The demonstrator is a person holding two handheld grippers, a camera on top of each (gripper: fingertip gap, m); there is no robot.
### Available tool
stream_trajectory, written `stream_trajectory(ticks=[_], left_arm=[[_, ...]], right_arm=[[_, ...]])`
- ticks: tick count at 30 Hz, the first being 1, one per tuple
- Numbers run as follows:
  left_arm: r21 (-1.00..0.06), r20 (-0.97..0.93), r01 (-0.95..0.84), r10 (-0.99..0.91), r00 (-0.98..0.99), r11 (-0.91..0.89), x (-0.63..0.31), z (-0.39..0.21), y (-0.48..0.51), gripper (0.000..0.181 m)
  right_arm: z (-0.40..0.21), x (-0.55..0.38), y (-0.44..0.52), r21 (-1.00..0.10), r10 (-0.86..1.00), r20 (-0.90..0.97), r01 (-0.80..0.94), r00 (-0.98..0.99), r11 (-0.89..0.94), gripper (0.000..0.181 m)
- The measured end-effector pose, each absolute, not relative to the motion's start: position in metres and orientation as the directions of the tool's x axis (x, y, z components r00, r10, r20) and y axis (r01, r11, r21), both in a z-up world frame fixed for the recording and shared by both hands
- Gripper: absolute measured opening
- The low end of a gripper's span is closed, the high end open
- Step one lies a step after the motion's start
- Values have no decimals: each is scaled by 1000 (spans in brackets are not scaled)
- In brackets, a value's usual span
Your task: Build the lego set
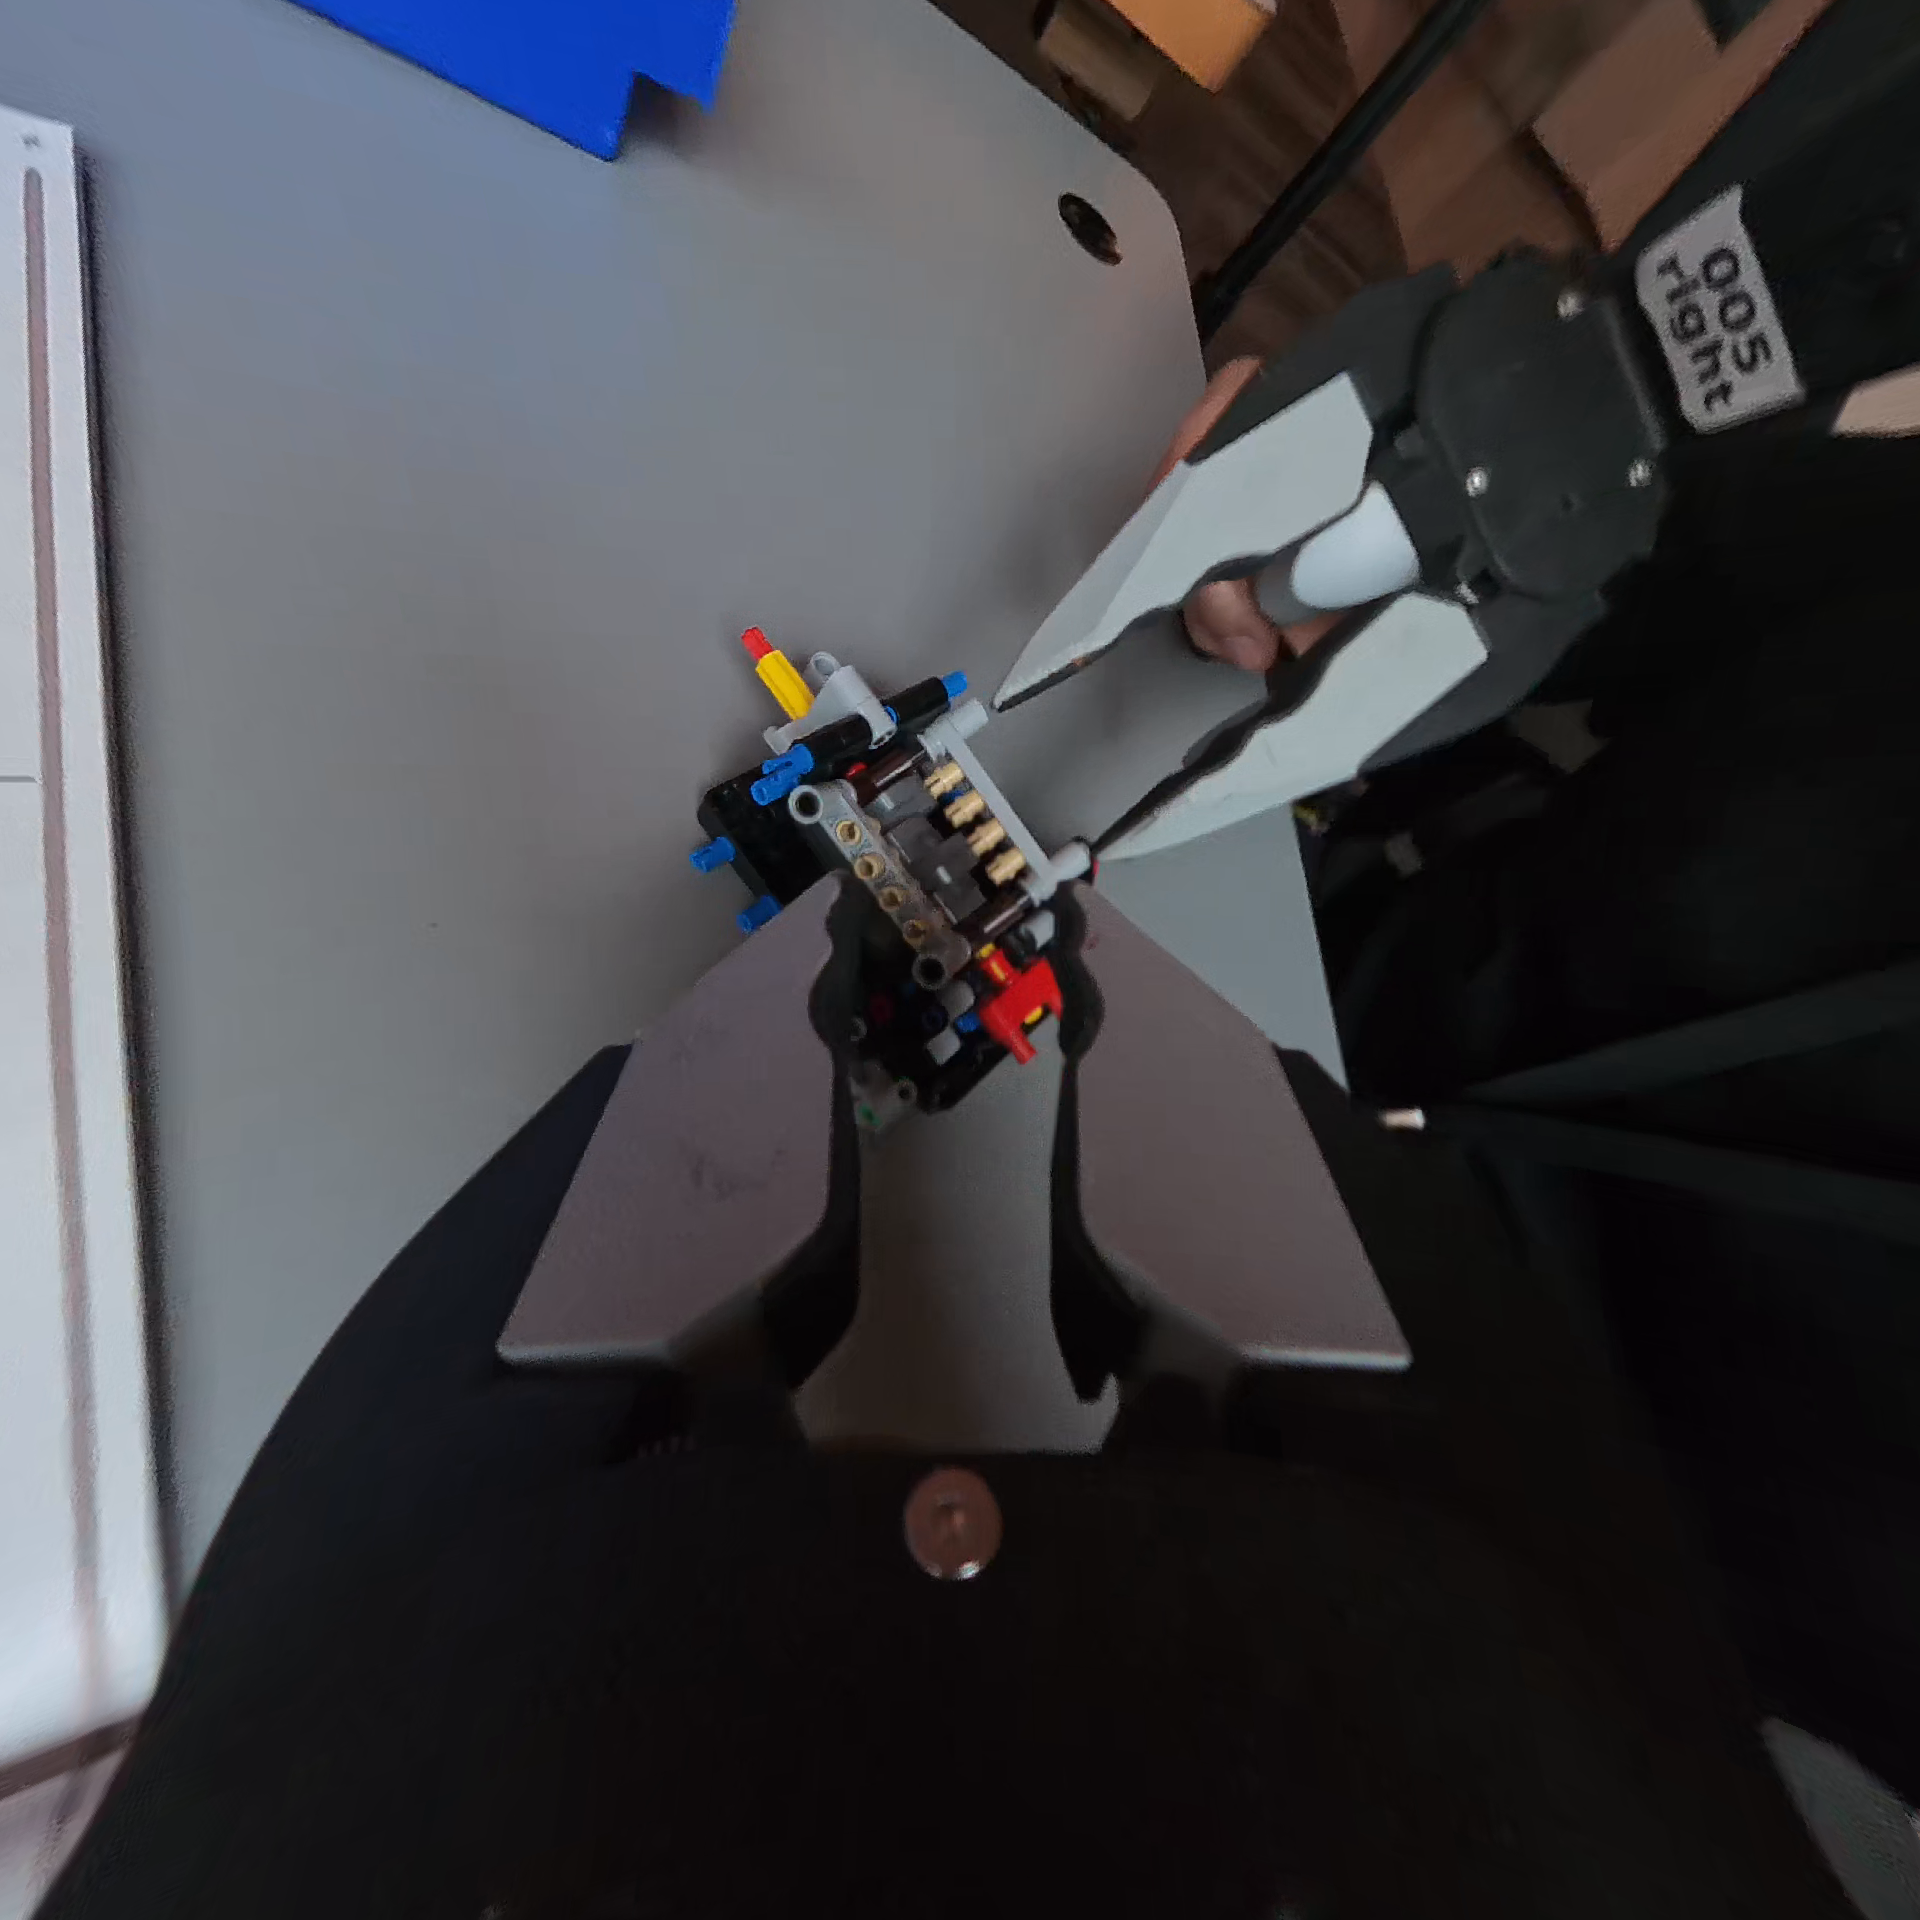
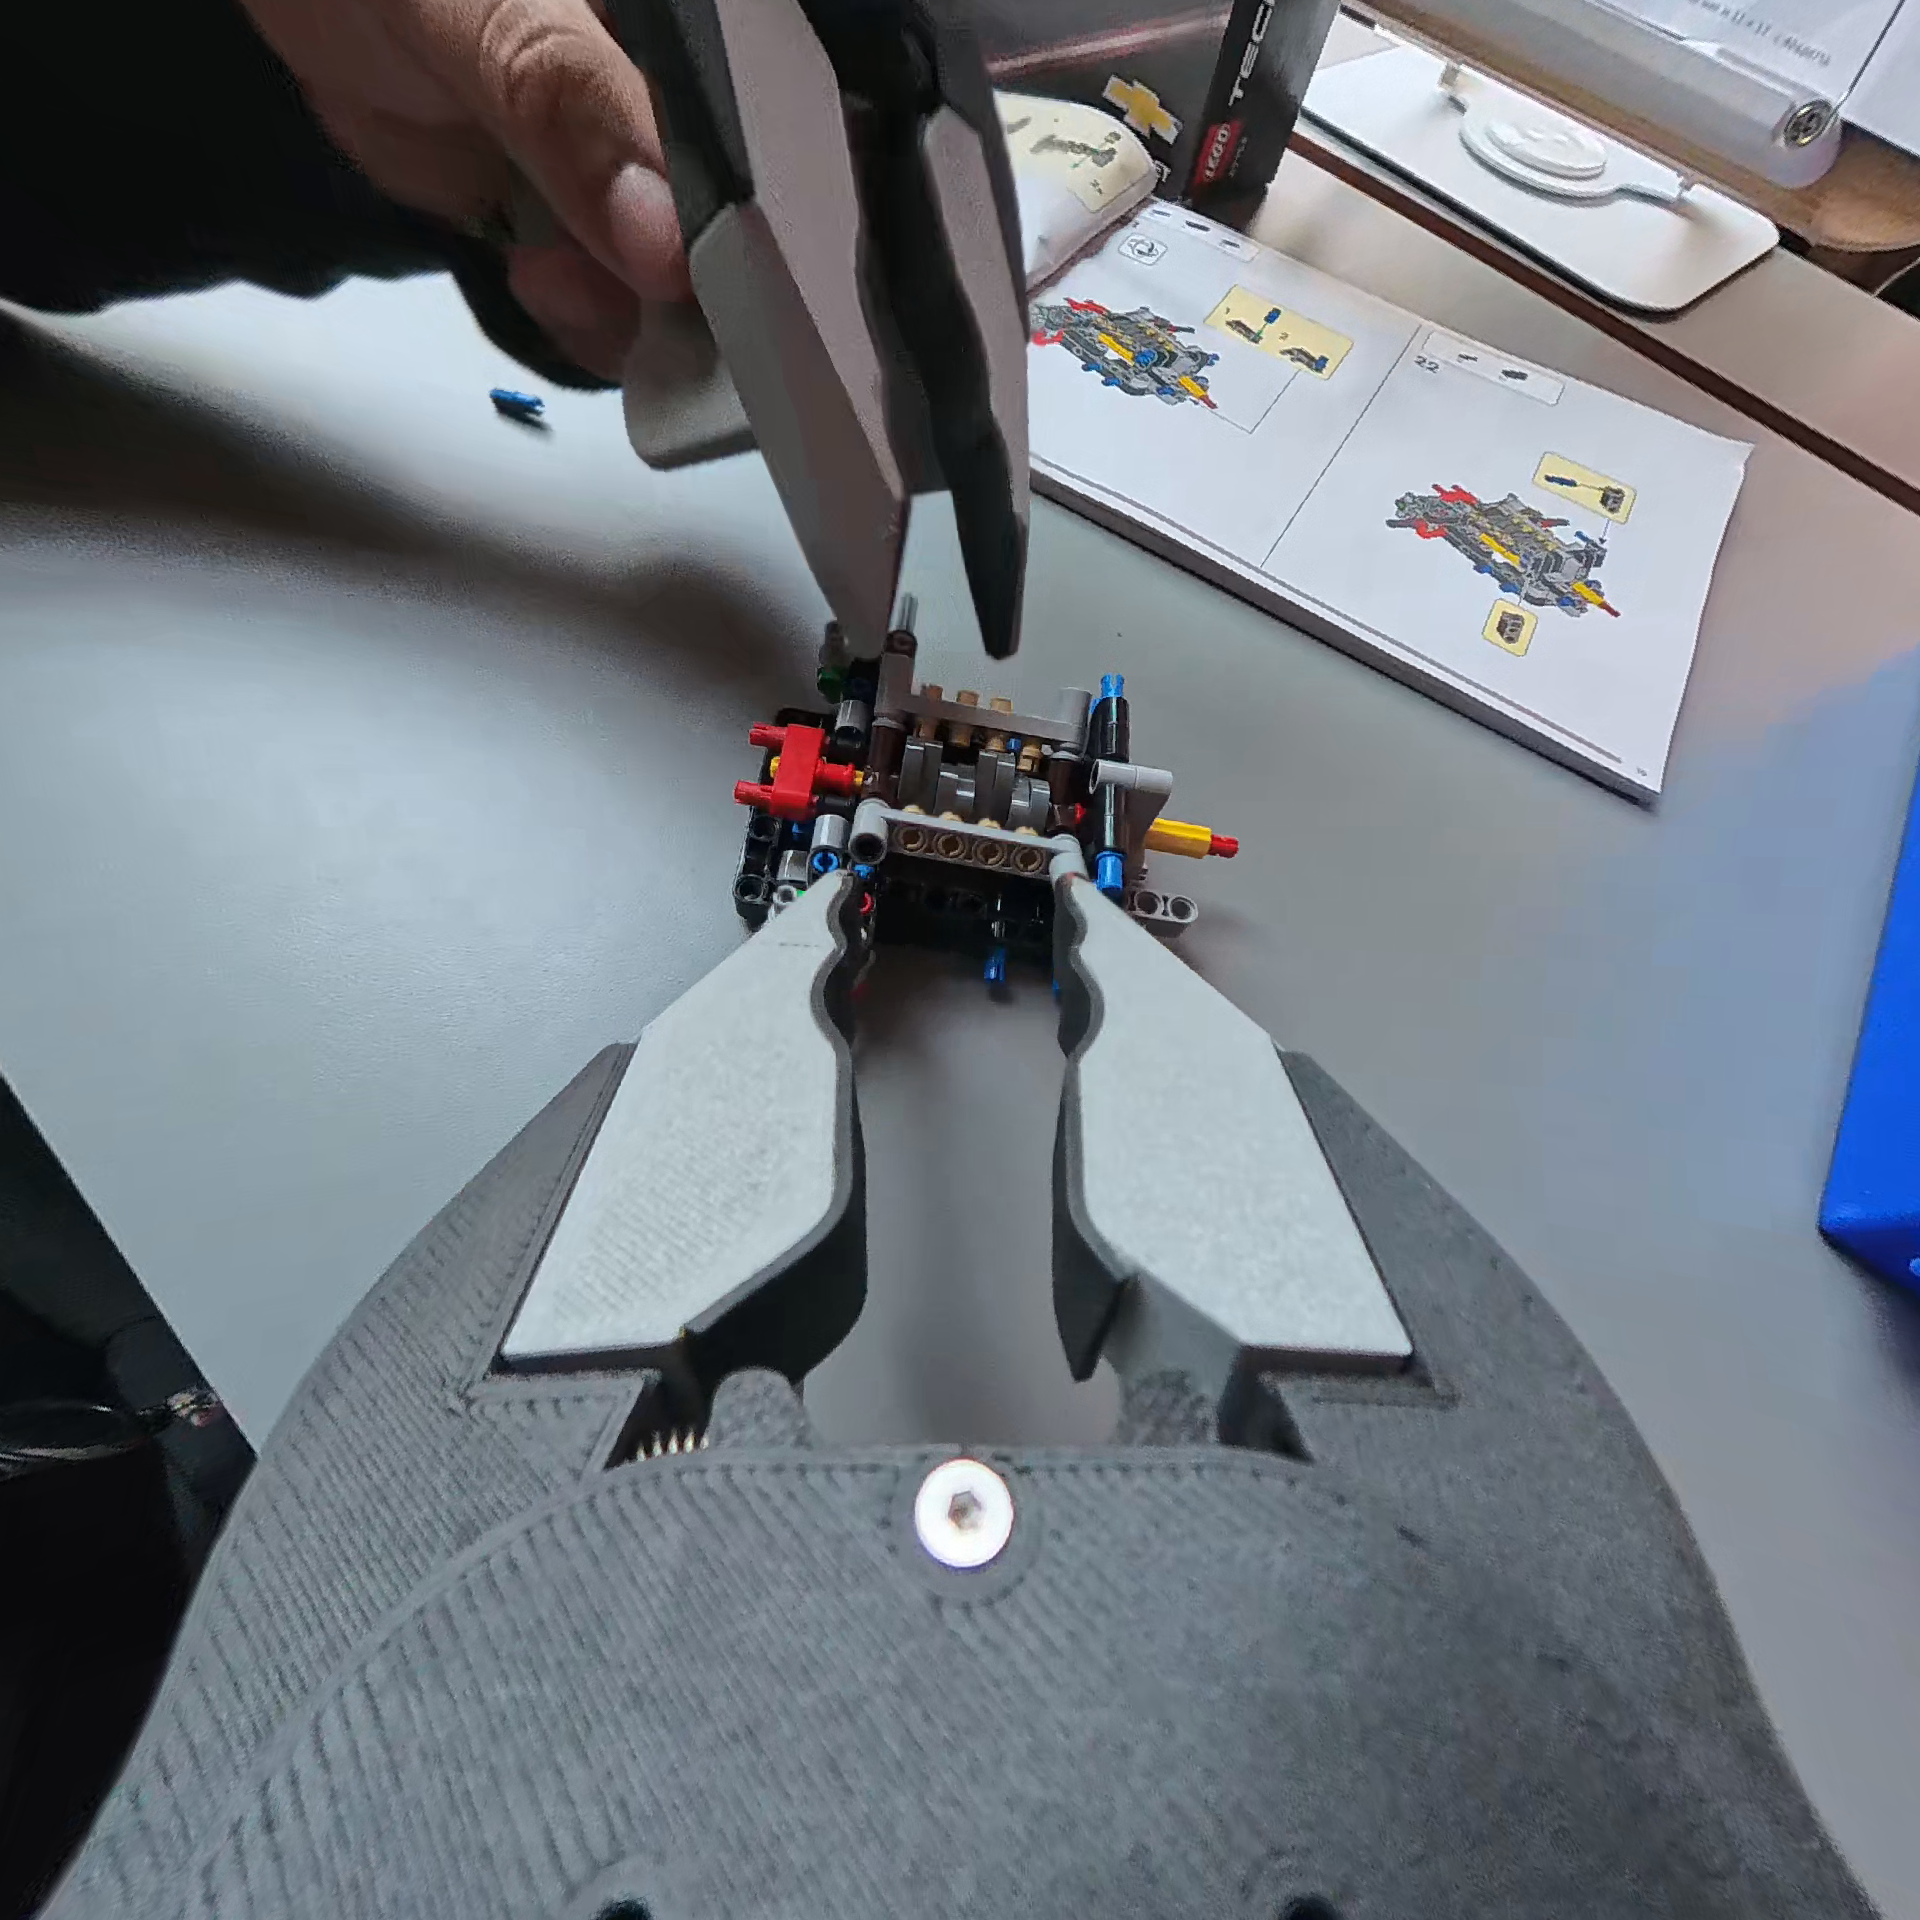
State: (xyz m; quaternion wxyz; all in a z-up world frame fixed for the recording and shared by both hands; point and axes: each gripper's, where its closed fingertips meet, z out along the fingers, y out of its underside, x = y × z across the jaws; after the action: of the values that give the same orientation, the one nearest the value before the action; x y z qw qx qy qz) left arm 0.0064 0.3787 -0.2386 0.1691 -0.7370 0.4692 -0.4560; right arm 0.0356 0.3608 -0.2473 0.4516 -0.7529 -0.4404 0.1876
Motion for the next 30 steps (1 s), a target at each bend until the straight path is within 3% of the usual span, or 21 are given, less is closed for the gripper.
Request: stream_trajectory(ticks=[1,4,10,15,30], left_arm=[[-697,444,-577,-888,119,-426,0,-238,380,37],[-739,227,-646,-973,31,-193,-12,-242,391,51],[-787,84,-616,-981,-176,43,-6,-244,389,44],[-823,84,-563,-966,-243,71,-4,-241,392,35],[-809,99,-579,-946,-309,104,0,-252,383,36]], right_arm=[[-247,37,362,-845,833,117,494,541,-202,33],[-249,35,361,-848,848,87,485,523,-213,33],[-249,36,364,-852,860,81,482,505,-203,36],[-252,35,366,-849,868,82,491,490,-197,36],[-254,34,368,-843,895,92,513,435,-162,30]])
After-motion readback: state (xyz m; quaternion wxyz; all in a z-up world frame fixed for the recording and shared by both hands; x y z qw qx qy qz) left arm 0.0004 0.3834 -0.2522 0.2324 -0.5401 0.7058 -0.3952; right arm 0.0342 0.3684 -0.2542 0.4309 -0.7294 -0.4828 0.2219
